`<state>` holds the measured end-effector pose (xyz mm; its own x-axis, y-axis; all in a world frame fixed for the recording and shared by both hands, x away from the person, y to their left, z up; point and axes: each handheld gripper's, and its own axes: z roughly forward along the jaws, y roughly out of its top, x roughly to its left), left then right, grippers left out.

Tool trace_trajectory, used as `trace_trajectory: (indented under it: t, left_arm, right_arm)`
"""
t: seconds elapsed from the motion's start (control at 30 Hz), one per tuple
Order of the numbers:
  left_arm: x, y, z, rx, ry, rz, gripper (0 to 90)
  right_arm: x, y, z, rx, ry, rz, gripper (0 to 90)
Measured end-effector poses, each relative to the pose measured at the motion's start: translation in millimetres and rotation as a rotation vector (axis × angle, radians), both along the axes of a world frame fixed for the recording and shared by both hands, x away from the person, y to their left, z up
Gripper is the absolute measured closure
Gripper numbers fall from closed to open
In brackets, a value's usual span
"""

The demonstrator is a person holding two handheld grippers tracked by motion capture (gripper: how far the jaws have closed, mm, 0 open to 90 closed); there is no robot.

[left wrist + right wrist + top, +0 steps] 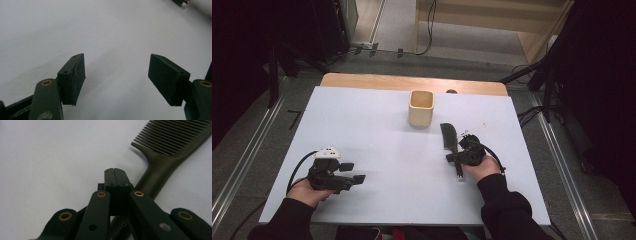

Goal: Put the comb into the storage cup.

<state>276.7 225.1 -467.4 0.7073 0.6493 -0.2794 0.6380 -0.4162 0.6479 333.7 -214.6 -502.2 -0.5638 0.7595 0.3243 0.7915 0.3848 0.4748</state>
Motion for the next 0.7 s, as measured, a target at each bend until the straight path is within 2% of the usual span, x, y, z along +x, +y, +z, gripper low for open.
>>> trace_trajectory:
  t: [0.33, 0.7]
  left_arm:
    - [-0.2, 0.0, 0.2, 0.001, 0.001, -0.003, 30.4]
    - [-0.1, -0.5, -0.1, 0.003, 0.0, -0.003, 30.4]
  right_arm:
    - [-0.9, -6.8, 0.7, -0.009, 0.002, -0.01, 87.8]
    - [0.3, -24.0, 1.1, -0.02, 0.006, -0.048, 87.8]
